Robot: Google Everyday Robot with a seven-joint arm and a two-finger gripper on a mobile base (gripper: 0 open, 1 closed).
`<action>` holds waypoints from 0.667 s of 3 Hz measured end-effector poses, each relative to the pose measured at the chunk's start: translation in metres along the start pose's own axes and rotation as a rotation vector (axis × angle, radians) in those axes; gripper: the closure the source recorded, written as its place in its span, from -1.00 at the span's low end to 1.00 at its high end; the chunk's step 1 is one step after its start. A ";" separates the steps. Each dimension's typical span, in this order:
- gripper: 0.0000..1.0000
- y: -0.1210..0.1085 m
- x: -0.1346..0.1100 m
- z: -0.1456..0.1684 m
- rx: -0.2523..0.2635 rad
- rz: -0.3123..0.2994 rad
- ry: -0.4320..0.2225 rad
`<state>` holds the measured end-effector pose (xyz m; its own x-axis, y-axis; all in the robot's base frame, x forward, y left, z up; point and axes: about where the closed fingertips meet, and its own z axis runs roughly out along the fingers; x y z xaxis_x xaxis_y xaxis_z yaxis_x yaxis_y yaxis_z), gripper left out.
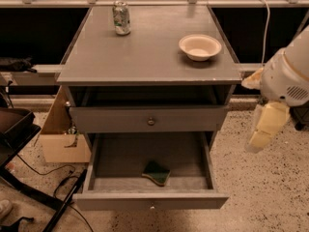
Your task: Pick sponge from bottom drawer and place on counter
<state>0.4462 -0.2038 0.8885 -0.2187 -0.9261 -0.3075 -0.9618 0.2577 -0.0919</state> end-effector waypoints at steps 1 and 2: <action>-1.00 0.000 0.004 0.037 -0.045 -0.002 -0.067; -1.00 0.018 0.006 0.091 -0.132 0.022 -0.153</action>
Offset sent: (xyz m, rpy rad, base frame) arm -0.0204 0.0459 -0.1674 0.3219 0.2005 0.0431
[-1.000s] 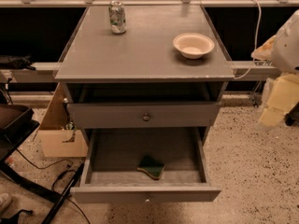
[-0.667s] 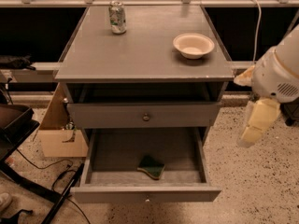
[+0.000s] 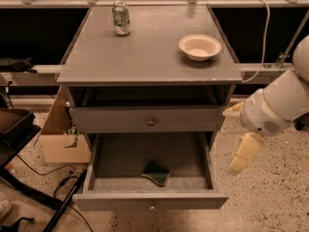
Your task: Pick sponge from bottom drawer and place on counter
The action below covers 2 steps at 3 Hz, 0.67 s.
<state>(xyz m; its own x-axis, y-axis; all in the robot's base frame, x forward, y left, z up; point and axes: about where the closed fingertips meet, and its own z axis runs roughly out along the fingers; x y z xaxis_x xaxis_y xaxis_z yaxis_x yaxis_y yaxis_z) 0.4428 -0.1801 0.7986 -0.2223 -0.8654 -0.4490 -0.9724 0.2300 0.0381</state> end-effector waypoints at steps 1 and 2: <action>-1.00 0.027 0.005 0.094 -0.134 0.032 -0.077; -1.00 0.049 0.005 0.150 -0.218 0.055 -0.109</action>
Offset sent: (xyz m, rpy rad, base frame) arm -0.0582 0.1069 -0.1933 0.2223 0.2769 0.0592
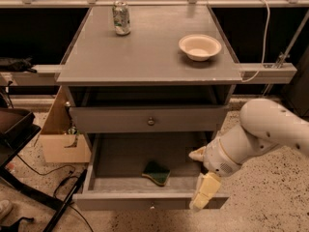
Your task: Pick sponge from bottom drawer and place on counter
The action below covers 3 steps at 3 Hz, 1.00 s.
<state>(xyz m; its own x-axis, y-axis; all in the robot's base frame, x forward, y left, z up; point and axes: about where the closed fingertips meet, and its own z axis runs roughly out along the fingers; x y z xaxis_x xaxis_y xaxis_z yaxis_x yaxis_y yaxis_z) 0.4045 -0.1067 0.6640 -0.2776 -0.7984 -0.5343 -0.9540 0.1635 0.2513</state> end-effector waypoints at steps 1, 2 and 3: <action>-1.00 0.001 0.002 0.005 -0.006 0.004 0.000; -1.00 0.003 0.000 0.007 0.007 0.001 0.022; -1.00 -0.029 0.003 0.040 0.051 -0.060 0.043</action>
Offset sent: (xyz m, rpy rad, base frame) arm -0.0043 0.0066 -0.0052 -0.0544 -0.0139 -0.0036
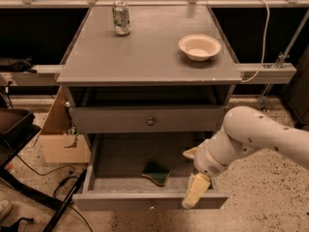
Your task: Pick sponge from bottom drawer and place on counter
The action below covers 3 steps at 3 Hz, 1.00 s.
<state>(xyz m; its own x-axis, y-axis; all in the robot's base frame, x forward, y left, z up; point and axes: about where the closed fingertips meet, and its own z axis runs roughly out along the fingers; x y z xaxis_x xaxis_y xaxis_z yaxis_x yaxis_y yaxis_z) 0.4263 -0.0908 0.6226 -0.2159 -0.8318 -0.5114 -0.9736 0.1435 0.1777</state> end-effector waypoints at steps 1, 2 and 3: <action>-1.00 -0.037 0.007 0.032 0.038 -0.041 0.061; -1.00 -0.078 0.016 0.052 0.122 -0.041 0.130; -1.00 -0.100 0.036 0.049 0.228 0.013 0.190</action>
Offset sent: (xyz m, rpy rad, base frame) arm 0.1210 -0.0057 -0.0972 -0.2638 -0.1935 -0.0716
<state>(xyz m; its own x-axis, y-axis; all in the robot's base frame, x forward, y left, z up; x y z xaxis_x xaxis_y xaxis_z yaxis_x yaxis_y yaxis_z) 0.5125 -0.1095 0.5452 -0.2320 -0.9113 -0.3401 -0.9669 0.2541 -0.0214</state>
